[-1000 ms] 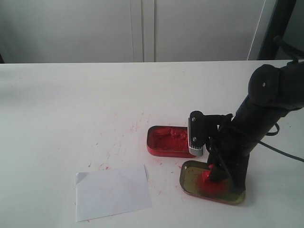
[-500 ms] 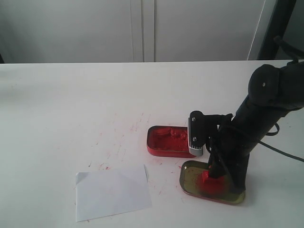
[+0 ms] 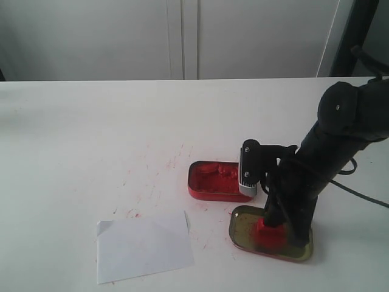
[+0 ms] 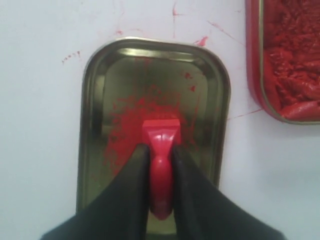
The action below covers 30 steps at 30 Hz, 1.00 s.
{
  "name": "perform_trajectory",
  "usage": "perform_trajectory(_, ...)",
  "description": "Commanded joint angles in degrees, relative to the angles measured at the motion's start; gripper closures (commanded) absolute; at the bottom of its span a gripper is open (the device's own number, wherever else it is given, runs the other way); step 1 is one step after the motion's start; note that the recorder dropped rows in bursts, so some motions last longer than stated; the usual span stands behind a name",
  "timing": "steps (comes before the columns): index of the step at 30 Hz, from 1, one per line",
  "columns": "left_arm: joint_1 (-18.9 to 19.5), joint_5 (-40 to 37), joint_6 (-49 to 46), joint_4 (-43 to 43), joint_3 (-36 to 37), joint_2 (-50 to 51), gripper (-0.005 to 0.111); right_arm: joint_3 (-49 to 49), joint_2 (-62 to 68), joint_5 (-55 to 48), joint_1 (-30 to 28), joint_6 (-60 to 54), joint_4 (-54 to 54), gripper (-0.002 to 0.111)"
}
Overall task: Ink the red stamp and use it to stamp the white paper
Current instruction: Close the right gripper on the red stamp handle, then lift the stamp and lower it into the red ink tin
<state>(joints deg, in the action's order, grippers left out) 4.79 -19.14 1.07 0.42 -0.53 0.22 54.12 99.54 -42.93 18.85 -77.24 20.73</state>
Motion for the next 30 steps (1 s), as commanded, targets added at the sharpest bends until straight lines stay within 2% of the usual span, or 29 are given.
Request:
perform_trajectory(1,0.23,-0.36,0.08,0.02,0.53,-0.22,0.107,0.09,-1.70,0.03,0.04,1.54,1.79,0.108)
perform_trajectory(7,0.23,-0.36,0.08,0.02,0.53,-0.22,0.107,0.87,-4.75,-0.48,0.04,5.03,4.73,0.108)
perform_trajectory(9,0.23,-0.36,0.08,0.02,0.53,-0.22,0.107,3.30,-5.15,-0.87,0.04,10.40,4.73,0.108)
perform_trajectory(18,0.23,-0.36,0.08,0.02,0.53,-0.22,0.107,16.25,-1.92,-6.52,0.30,14.67,4.37,0.108)
perform_trajectory(23,0.23,-0.36,0.08,0.02,0.53,-0.22,0.107,24.16,5.14,-6.28,5.95,19.56,-5.27,0.108)
perform_trajectory(30,0.23,-0.36,0.08,0.02,0.53,-0.22,0.107,29.30,11.25,-6.28,7.39,22.12,-7.62,0.108)
